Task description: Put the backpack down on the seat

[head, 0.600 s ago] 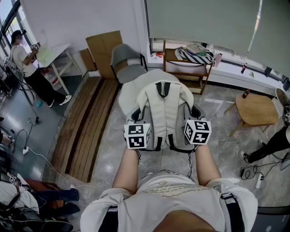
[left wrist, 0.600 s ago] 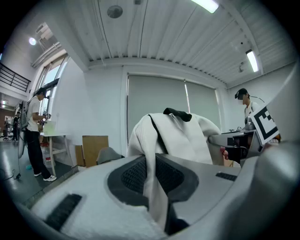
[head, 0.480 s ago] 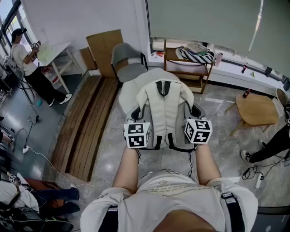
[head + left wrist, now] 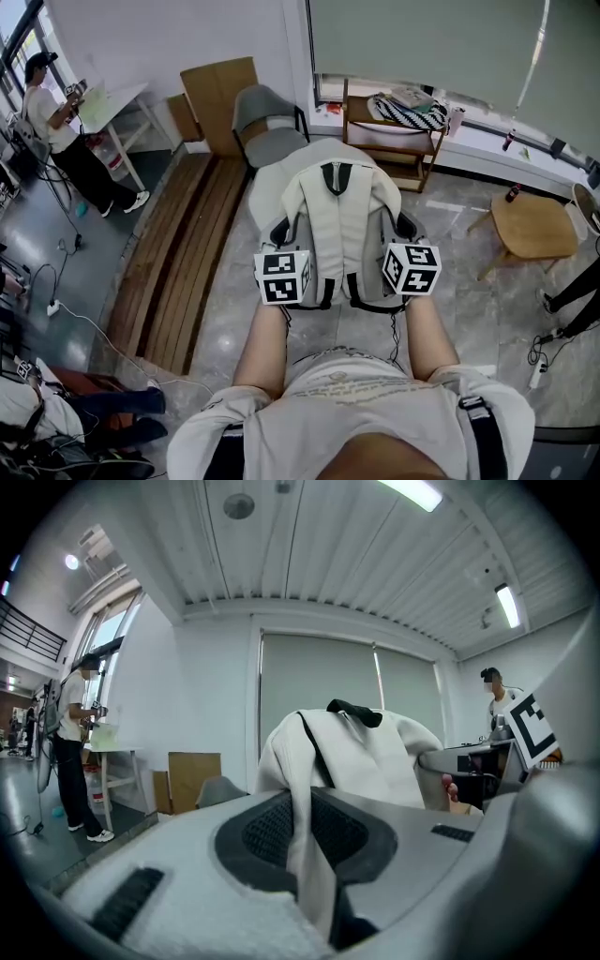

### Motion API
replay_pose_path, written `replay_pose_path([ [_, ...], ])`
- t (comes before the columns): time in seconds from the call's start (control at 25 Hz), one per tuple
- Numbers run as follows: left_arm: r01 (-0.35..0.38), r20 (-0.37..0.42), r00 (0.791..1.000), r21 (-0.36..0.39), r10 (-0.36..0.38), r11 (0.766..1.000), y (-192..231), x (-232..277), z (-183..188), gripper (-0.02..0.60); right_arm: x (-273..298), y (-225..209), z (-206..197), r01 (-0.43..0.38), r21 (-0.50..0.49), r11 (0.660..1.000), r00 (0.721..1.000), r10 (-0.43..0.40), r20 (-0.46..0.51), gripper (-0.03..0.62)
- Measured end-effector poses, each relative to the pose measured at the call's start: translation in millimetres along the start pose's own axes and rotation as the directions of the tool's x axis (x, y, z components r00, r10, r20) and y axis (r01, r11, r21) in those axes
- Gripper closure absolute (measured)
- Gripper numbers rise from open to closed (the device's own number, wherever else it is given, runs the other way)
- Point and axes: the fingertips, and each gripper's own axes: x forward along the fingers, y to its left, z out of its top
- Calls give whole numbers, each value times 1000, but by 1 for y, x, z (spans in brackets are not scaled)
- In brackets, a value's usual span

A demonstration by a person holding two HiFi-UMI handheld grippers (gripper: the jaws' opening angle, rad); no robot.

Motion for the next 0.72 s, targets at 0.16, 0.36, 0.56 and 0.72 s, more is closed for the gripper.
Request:
replay_pose_path([
  [0.16, 13, 7, 1000, -3, -13, 1000, 13, 3, 0, 526, 9, 9, 1, 7, -9, 1000, 1000, -7, 8, 531],
  [0.36, 40, 26, 999, 2, -40, 999, 26, 4, 1, 528, 16, 18, 1, 44, -27, 999, 999, -44, 25, 531],
  [0.56, 72, 34, 997, 15, -73, 997, 37, 6, 7, 527, 20, 28, 4, 84, -39, 996, 996, -82, 41, 533],
  [0.72, 92, 32, 995, 22, -93, 995, 48, 8, 8, 528, 25, 37, 5, 100, -34, 994, 994, -99, 44, 533],
])
